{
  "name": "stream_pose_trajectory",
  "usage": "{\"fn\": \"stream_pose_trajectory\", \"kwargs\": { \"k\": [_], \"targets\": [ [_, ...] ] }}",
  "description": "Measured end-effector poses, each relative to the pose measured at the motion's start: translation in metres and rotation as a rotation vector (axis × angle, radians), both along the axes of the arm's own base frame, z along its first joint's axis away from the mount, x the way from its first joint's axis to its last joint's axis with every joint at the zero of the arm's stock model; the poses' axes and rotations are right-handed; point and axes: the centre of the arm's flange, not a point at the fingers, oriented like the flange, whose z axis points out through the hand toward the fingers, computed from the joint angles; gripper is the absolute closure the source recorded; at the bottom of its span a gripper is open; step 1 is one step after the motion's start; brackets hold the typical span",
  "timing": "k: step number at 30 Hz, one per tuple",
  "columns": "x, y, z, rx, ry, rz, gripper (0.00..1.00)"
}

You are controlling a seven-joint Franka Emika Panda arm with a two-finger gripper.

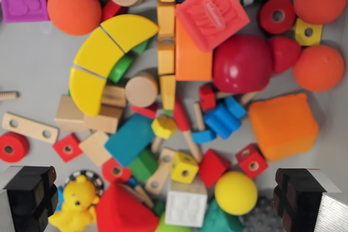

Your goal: Pick an object from the bin

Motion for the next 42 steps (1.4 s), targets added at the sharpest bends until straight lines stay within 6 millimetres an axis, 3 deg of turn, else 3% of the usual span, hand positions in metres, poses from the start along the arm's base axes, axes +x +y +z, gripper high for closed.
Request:
{"fn": "stream_pose_trajectory", "kwargs": {
  "k": [19, 42],
  "targets": [
    [0.001, 0.0, -0.004, 0.0, 0.004, 0.016, 0.0],
    [0.022, -0.01, -0.052, -0.002, 0.009, 0.206, 0.0]
  ]
}}
